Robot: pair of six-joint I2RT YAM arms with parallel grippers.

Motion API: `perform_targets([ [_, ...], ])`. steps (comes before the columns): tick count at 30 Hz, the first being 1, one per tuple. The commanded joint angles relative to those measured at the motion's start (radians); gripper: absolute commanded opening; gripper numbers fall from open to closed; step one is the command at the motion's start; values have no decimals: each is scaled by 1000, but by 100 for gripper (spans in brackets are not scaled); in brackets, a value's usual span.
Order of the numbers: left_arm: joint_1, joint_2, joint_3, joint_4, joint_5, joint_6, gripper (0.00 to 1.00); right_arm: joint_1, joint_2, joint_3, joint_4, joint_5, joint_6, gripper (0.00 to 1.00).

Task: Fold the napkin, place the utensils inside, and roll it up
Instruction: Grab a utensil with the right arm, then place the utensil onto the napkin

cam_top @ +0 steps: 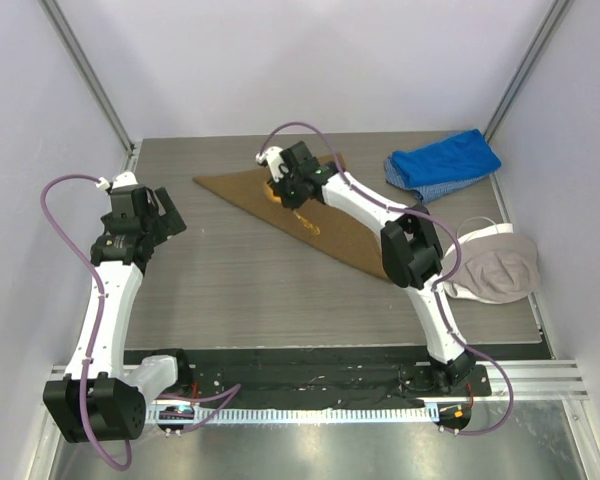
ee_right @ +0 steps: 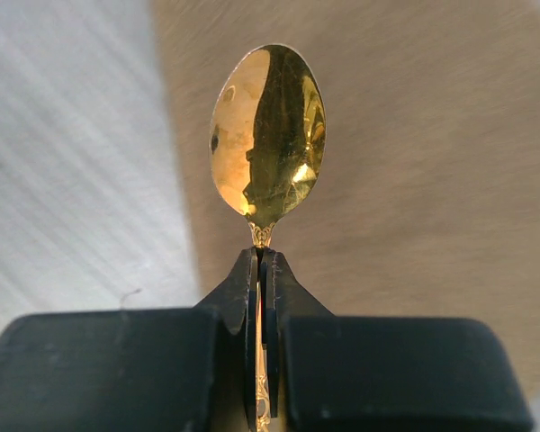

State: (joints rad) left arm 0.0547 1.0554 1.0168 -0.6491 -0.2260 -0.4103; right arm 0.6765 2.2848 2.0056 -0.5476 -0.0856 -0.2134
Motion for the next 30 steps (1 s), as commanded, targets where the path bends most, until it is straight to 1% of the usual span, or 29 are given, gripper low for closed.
perform_targets([
  [1,2,-6,-4,11,-12,15,100,-18,41,128,28,-71,-95,1],
  [7,4,0,-6,12,-13,16,100,-43,119,246,-31,-132,-144,1],
  [12,4,3,-6,14,-7,16,100,-43,124,219,-43,-160,-149,1],
  [19,2,6,-7,16,7,15,100,-45,128,163,-43,-154,-150,1],
  [30,2,9,-7,17,10,16,100,-43,160,160,-46,-172,-170,1],
])
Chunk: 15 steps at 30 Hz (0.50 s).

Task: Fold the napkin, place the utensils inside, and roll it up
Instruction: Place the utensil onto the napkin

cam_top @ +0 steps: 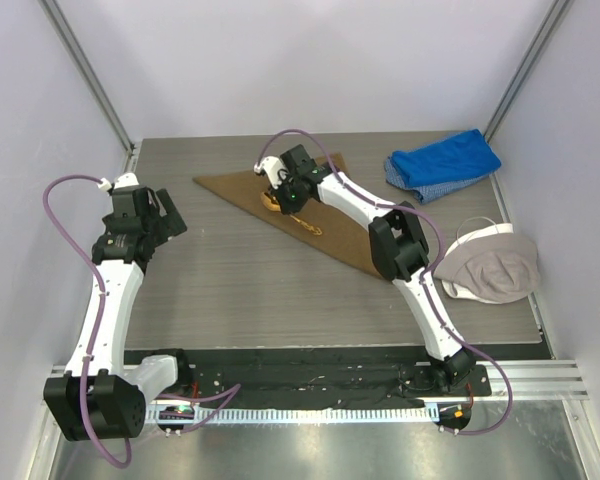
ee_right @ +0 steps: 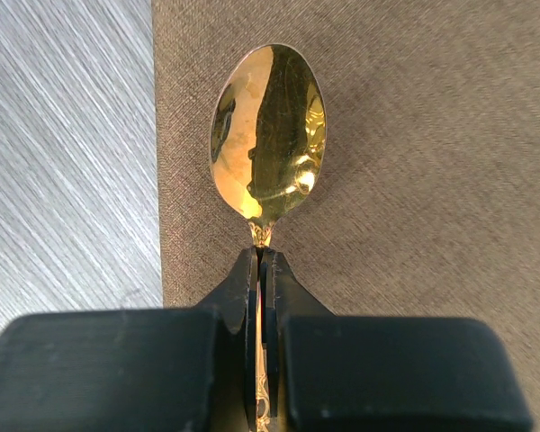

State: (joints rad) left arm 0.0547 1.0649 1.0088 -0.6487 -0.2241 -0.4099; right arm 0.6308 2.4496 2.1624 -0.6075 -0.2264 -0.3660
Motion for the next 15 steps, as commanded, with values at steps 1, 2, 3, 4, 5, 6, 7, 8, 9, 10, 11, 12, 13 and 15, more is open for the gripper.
perform_targets([
  [1,4,0,-1,17,8,16,100,3,-1,2,14,-33,-16,1],
  [2,2,0,-1,18,9,16,100,1,0,2,14,-27,-16,1],
  [3,4,1,-1,18,8,16,100,1,2,2,14,-25,-16,1],
  [4,4,0,-1,17,9,16,100,3,6,2,12,-24,-16,1],
  [5,2,0,-1,17,11,16,100,3,8,2,12,-22,-16,1],
  [6,2,0,-1,18,12,16,100,3,9,2,9,-22,-16,1],
  [7,4,1,-1,18,11,16,100,1,9,2,8,-21,-16,1],
  [8,2,1,-1,17,12,16,100,3,9,2,8,-21,-16,1],
  [9,2,1,-1,17,15,16,100,3,9,2,8,-18,-16,1],
  [10,4,1,-3,18,15,17,100,1,9,2,5,-16,-16,1],
  [11,4,1,-3,18,17,17,100,3,12,4,6,-13,-17,1],
  [12,4,3,-1,18,16,17,100,1,12,4,6,-11,-19,1],
  [13,4,1,-3,20,17,17,100,3,14,5,8,-11,-19,1],
  [15,4,4,-3,20,20,17,100,0,15,7,5,-13,-17,1],
])
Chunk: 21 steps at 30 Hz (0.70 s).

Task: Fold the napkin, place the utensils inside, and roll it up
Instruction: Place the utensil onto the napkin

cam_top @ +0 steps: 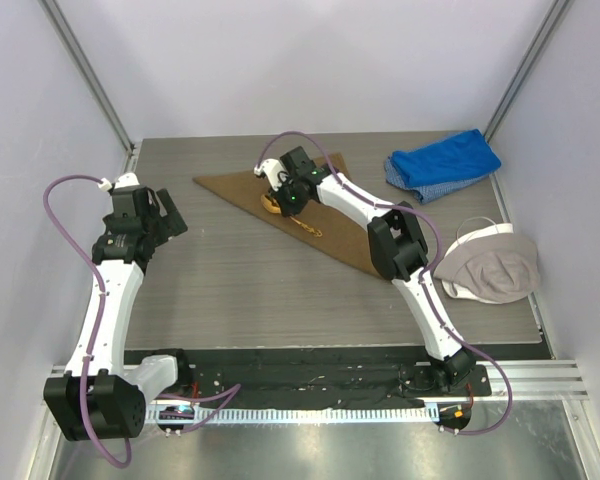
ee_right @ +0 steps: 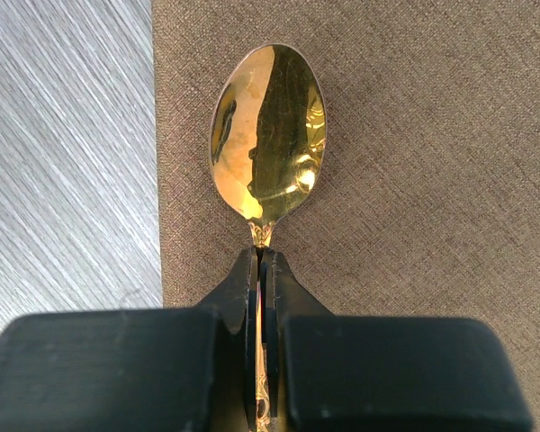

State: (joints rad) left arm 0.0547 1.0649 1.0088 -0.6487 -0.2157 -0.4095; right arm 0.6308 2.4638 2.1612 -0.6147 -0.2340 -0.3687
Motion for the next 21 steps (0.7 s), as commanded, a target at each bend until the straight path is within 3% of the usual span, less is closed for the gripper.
perform_targets([
  [1,2,3,-3,20,13,15,100,1,0,8,13,-5,-15,2],
  [8,4,17,5,26,32,-9,100,1,1,12,13,-11,-12,8],
  [14,5,58,10,79,91,-156,100,1,1,40,16,-25,1,24],
  [19,5,169,-30,270,121,-271,100,1,-22,51,21,-41,8,41],
  [21,4,231,-3,320,116,-302,100,1,-45,36,21,-41,17,43],
])
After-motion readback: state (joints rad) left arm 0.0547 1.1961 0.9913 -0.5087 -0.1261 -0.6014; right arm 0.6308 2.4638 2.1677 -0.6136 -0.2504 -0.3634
